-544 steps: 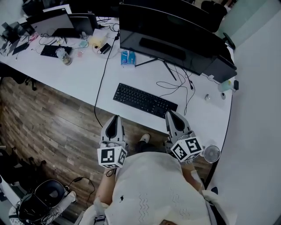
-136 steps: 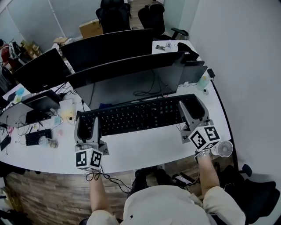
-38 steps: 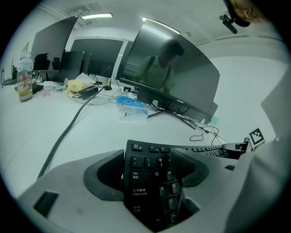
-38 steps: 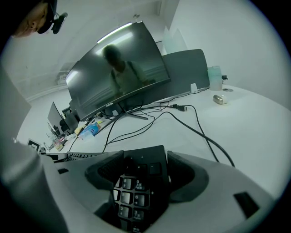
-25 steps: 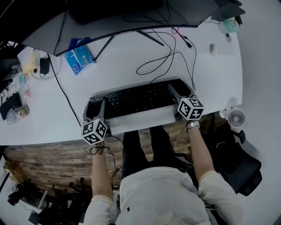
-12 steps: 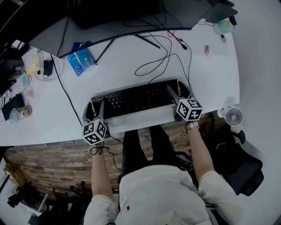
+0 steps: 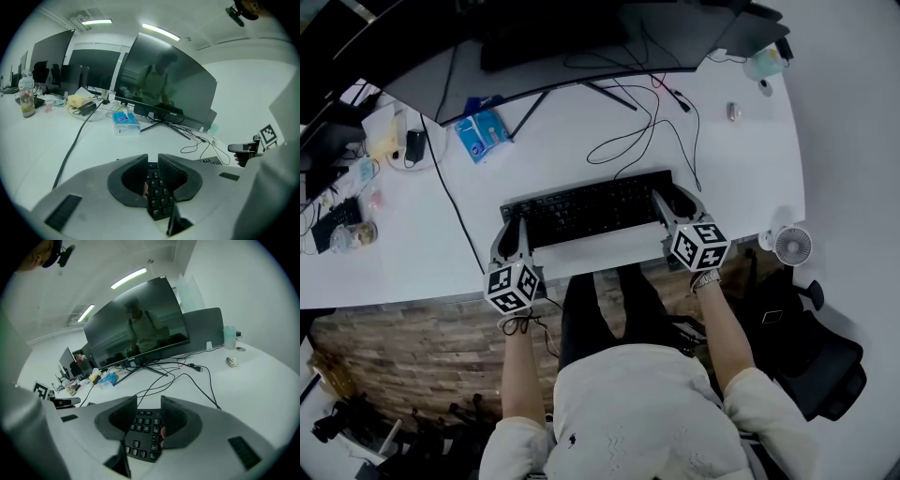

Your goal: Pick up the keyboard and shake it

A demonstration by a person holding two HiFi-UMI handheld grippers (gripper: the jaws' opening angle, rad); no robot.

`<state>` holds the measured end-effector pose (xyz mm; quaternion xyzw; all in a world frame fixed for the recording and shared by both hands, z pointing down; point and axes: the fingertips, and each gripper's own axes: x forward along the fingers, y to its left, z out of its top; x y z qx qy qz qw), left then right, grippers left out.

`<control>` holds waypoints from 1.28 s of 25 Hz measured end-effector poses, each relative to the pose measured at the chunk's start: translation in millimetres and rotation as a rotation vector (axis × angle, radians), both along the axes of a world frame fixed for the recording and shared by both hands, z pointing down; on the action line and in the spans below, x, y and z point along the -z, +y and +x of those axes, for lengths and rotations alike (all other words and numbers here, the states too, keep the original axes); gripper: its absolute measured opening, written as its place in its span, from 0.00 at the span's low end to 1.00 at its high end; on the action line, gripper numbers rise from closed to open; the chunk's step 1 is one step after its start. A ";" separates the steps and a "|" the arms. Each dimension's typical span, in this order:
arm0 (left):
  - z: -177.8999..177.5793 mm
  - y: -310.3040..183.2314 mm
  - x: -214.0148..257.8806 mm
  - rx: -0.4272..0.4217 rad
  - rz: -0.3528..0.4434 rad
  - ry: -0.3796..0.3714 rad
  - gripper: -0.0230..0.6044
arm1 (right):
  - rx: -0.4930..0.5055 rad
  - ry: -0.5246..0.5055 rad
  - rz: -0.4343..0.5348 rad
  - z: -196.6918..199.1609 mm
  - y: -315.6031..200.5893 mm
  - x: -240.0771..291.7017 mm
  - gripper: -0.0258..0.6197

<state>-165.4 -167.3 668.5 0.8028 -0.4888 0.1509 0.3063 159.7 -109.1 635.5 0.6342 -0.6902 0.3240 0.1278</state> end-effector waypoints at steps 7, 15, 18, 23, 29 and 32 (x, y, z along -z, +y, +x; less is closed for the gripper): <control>21.6 12.5 33.6 -0.047 0.043 0.023 0.09 | 0.035 -0.021 0.037 -21.2 7.8 35.2 0.15; 34.0 19.3 70.3 -0.087 0.100 0.010 0.08 | 0.043 -0.044 0.074 -34.5 9.2 67.3 0.05; 37.0 20.3 83.6 -0.094 0.124 0.014 0.08 | 0.055 -0.053 0.094 -41.9 9.6 80.5 0.04; 44.2 23.8 102.5 -0.105 0.146 0.048 0.08 | 0.056 -0.074 0.135 -50.1 10.4 106.5 0.04; 58.3 34.6 122.9 -0.142 0.183 0.064 0.08 | 0.081 -0.077 0.171 -61.6 14.1 129.2 0.04; 65.7 37.3 131.2 -0.153 0.201 0.068 0.08 | 0.093 -0.079 0.184 -65.3 15.4 136.3 0.04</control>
